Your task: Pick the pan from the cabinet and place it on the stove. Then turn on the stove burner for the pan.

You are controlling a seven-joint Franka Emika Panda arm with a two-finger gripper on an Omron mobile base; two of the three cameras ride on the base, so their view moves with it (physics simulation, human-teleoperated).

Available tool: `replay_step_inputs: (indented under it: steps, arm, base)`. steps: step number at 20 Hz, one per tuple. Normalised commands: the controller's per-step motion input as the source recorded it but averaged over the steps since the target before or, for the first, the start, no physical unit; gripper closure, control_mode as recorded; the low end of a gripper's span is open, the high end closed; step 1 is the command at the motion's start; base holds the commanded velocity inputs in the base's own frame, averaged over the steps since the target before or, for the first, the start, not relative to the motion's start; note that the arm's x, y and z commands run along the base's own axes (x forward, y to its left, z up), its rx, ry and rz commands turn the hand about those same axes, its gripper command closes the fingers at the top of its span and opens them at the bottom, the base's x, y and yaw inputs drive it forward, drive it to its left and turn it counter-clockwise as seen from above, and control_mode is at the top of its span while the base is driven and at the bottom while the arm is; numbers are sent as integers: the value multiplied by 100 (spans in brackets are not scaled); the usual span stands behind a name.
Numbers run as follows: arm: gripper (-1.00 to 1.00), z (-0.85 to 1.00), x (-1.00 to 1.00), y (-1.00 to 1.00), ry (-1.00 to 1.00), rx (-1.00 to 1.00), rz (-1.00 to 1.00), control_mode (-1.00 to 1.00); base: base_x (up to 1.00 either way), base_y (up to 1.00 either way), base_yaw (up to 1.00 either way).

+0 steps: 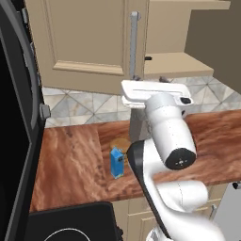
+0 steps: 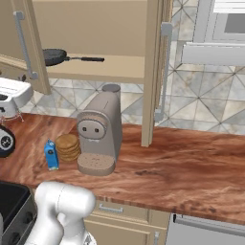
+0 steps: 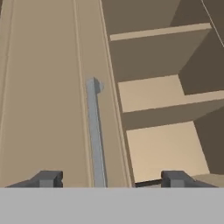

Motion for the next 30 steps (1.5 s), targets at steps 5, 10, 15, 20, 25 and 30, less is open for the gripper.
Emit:
replay_step_inputs:
  steps: [5, 10, 15, 20, 25, 30]
  arm:
    - [-100, 1, 0, -70, 0, 29, 14, -100]
    - [-100, 0, 0, -69, 0, 31, 16, -100]
    - [-100, 0, -1, -43, 0, 33, 12, -100]
    - [-100, 0, 11, -22, 3, 32, 18, -100]
    - [-100, 0, 39, -2, 5, 31, 23, -100]
    - [-100, 0, 51, 0, 10, 24, 28, -100]
  base:
    - [0, 0, 0]
    - [0, 0, 0]
    - [0, 0, 0]
    - [0, 0, 0]
    - [0, 0, 0]
    - [0, 0, 0]
